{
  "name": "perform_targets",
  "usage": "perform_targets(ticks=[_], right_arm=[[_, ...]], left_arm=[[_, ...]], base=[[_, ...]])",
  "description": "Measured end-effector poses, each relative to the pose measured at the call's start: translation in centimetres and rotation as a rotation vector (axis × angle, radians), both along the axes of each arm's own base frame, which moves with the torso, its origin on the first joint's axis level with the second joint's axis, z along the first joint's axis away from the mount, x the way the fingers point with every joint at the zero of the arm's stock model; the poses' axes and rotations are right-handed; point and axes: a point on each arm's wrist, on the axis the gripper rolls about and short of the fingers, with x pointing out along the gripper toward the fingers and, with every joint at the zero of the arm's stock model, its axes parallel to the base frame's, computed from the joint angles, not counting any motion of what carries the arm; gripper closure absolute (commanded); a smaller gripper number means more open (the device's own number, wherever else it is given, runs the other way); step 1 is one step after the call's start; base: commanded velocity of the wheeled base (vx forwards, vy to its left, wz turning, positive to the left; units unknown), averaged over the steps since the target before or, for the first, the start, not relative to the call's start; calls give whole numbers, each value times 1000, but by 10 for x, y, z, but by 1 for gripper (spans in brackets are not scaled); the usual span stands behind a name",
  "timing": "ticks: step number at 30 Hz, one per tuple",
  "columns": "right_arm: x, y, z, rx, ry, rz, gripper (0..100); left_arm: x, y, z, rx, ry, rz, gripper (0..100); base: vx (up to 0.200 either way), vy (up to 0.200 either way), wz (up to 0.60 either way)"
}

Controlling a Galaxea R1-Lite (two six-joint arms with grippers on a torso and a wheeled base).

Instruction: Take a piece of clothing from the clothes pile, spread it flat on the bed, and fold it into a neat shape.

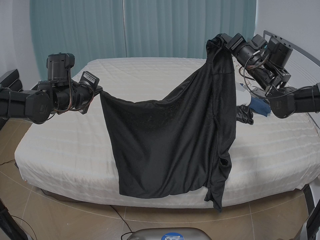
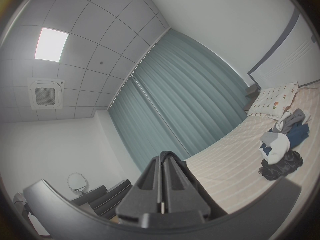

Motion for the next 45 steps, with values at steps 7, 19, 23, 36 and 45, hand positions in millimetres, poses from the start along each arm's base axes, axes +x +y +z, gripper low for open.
perform_targets(ticks=[7, 19, 23, 36, 45], right_arm=[[18, 2, -10, -22, 31, -8, 100], [52, 4, -55, -55, 113, -41, 100], [65, 3, -63, -66, 112, -69, 100], [109, 1, -105, -81, 125, -166, 100], [136, 0, -135, -103, 154, -216, 0]], left_arm=[[23, -3, -5, -1, -4, 7, 100], [64, -15, -33, 13, 20, 1, 100], [79, -17, -50, 20, 45, 8, 100], [117, -20, -77, 23, 30, 32, 100], [146, -24, -100, 27, 12, 83, 0]], base=[[200, 0, 0], [100, 0, 0], [0, 0, 0], [0, 0, 0], [0, 0, 0]])
